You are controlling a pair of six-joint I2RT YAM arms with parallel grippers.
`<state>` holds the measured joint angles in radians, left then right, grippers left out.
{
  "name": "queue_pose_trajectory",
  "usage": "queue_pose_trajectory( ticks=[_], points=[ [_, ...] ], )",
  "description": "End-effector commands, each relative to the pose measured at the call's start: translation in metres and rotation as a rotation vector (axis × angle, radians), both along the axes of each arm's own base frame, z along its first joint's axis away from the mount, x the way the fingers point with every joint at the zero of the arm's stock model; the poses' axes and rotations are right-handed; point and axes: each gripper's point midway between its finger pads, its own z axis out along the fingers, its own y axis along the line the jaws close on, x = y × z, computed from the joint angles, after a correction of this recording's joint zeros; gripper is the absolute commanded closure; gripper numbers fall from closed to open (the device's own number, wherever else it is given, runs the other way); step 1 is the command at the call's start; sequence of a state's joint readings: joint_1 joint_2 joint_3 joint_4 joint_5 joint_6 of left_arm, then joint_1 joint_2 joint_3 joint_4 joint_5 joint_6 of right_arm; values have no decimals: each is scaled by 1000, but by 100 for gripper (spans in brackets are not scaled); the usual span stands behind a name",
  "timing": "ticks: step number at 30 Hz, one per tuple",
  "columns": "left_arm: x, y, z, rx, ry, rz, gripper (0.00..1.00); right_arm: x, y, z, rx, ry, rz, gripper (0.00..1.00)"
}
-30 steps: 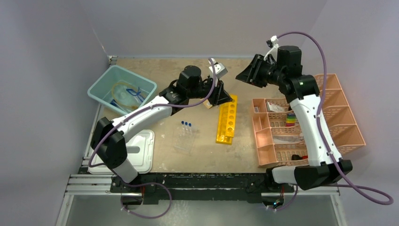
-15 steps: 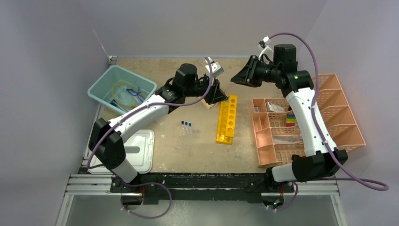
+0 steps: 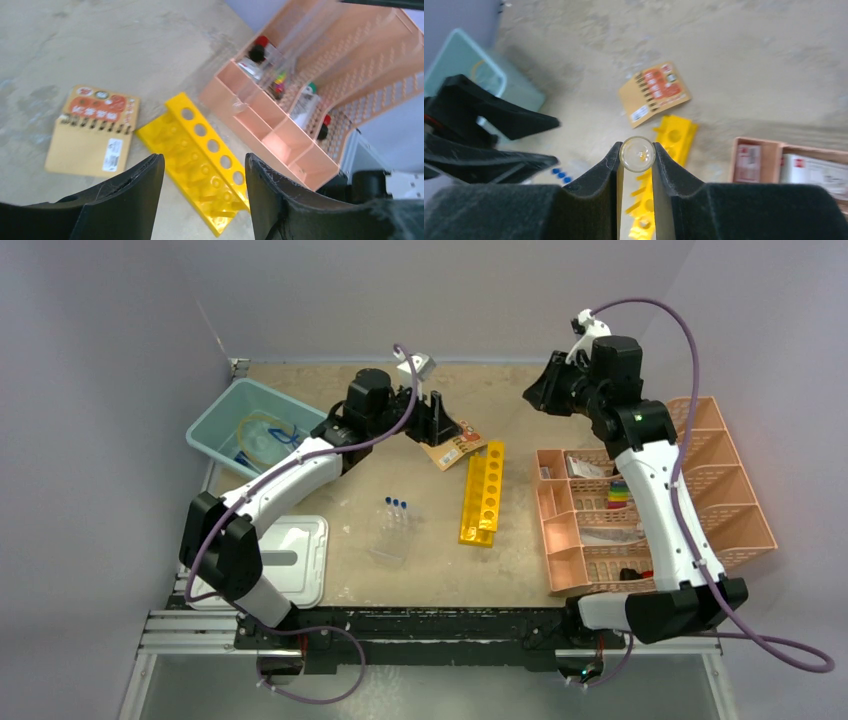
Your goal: Organize the chemistry lab equipment
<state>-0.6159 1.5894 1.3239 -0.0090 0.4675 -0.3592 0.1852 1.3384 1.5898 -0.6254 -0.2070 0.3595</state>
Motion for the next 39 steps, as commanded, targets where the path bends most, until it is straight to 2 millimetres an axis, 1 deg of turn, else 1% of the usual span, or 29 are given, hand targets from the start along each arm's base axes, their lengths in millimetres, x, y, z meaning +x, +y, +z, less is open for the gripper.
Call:
queue_pose_trajectory(
  ticks=[1, 3, 5, 7, 9, 12, 13, 16, 22, 25, 29, 36, 39],
  points=[
    [18, 17, 16, -82, 41, 130, 40, 14, -28, 18, -246, -196, -90, 87],
    [23, 22, 7, -62, 61, 179, 41, 14, -17, 13, -329, -227, -86, 87],
    [29, 27, -2, -43, 85, 226, 41, 14, -9, 8, -368, -242, -80, 87],
    [35, 31, -5, -37, 94, 268, 42, 14, -4, 1, -376, -243, -79, 88],
    [37, 37, -15, -9, 126, 305, 42, 13, 0, -8, -389, -245, -77, 88],
    [42, 43, -22, 8, 135, 352, 43, 12, 12, -20, -382, -280, -48, 89],
    [44, 44, -23, 13, 136, 364, 43, 12, 15, -29, -390, -284, -38, 89],
    [48, 49, -27, 31, 137, 392, 44, 17, 20, -36, -384, -312, -35, 90],
    [53, 49, -33, 43, 146, 406, 44, 29, 27, -46, -367, -355, -35, 90],
    [56, 48, -34, 44, 150, 407, 44, 32, 28, -53, -374, -341, -33, 91],
    [59, 46, -35, 49, 153, 404, 44, 29, 25, -63, -383, -319, -37, 91],
    [64, 43, -39, 65, 162, 395, 44, 16, 19, -76, -374, -262, -51, 91],
    [66, 42, -40, 62, 165, 392, 44, 13, 19, -88, -377, -234, -48, 91]
  ],
)
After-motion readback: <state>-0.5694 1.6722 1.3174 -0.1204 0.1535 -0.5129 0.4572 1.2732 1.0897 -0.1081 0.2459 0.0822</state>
